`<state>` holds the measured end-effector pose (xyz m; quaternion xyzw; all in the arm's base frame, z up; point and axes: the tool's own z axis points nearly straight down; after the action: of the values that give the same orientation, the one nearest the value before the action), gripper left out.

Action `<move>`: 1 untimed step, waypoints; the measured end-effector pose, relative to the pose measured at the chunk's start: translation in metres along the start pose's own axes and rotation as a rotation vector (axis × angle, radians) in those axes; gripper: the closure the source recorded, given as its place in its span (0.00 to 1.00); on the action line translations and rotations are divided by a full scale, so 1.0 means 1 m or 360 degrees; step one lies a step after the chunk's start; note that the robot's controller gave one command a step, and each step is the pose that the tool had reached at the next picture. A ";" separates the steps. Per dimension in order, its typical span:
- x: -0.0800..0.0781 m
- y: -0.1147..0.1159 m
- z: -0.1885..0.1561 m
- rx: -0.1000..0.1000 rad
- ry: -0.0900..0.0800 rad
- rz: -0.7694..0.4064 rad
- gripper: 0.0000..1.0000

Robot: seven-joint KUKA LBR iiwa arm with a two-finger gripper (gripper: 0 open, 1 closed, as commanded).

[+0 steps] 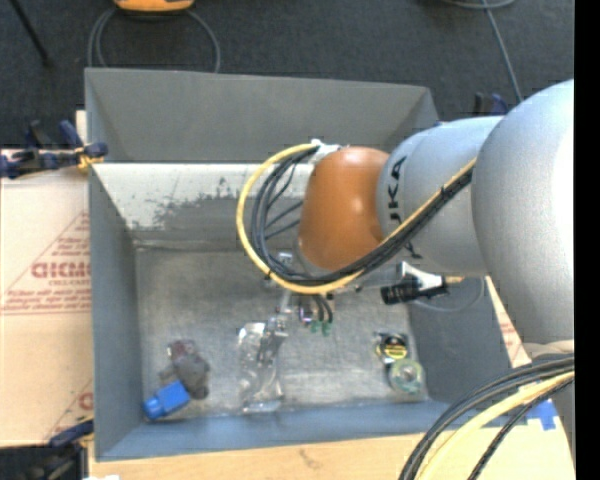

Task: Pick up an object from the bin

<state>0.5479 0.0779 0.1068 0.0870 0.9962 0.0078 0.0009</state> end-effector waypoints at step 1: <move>0.004 0.000 -0.001 0.0014 -0.0023 -0.0062 0.00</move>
Offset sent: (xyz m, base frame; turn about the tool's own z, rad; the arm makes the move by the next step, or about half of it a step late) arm -0.0436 0.0158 -0.0368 -0.3282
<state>0.5437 0.0790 0.1082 0.0675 0.9977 0.0028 0.0080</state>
